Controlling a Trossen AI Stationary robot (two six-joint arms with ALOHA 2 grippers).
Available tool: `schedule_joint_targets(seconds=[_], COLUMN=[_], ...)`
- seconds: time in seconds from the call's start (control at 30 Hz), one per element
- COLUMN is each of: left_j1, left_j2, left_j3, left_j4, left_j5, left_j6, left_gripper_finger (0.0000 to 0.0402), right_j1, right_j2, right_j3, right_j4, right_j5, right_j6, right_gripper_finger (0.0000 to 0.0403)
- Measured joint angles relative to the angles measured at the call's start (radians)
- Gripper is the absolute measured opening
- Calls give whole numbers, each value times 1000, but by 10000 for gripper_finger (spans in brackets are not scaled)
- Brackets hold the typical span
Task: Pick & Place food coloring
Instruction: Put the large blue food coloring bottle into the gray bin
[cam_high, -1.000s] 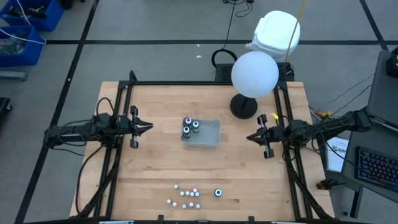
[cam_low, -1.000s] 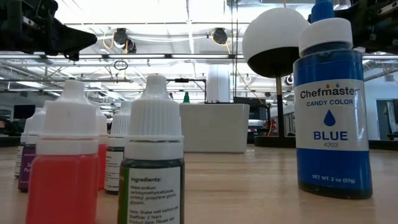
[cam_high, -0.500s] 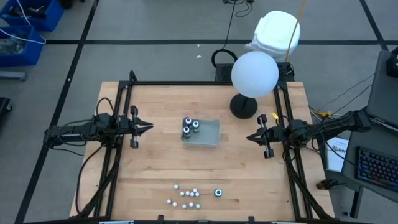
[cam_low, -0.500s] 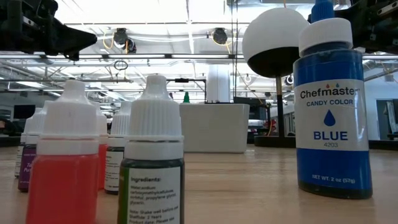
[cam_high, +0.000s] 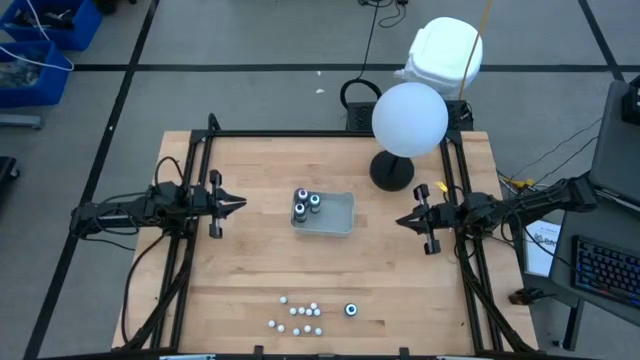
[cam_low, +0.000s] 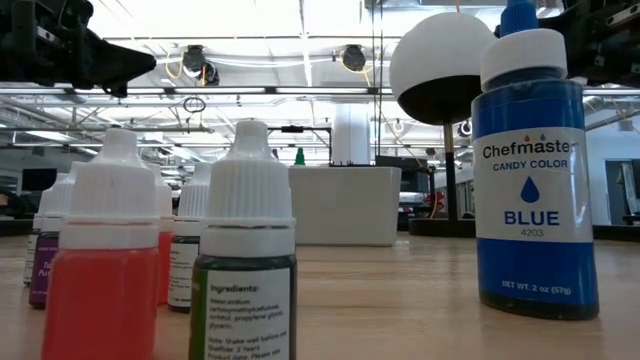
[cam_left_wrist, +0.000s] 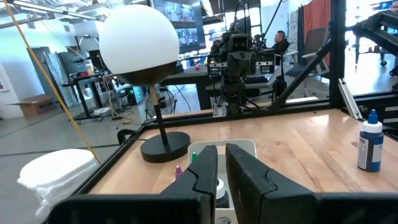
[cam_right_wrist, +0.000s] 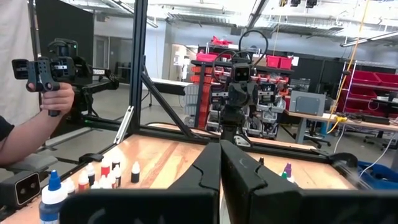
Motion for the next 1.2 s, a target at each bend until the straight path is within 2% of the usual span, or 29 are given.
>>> schedule_joint_targets(seconds=[0.23, 0.5, 0.63, 0.77, 0.87, 1.1, 1.2], left_j1=[0, 0, 0, 0, 0, 0, 0], left_j2=[0, 0, 0, 0, 0, 0, 0], left_j3=[0, 0, 0, 0, 0, 0, 0], left_j4=[0, 0, 0, 1, 3, 33, 39], left_j5=[0, 0, 0, 0, 0, 8, 8], left_j6=[0, 0, 14, 22, 20, 12, -10], left_gripper_finger=[42, 42, 42, 42, 42, 42, 42], right_j1=[0, 0, 2, 54, 125, 327, 390], right_j2=[31, 106, 179, 294, 405, 706, 798], right_j3=[0, 0, 1, 7, 65, 299, 392], right_j4=[11, 105, 183, 301, 315, 207, 139], right_j5=[0, -2, -46, -51, -45, 131, 172], right_j6=[-17, -22, -8, -24, -34, -106, -107], right_gripper_finger=[0, 0, 0, 0, 0, 0, 0])
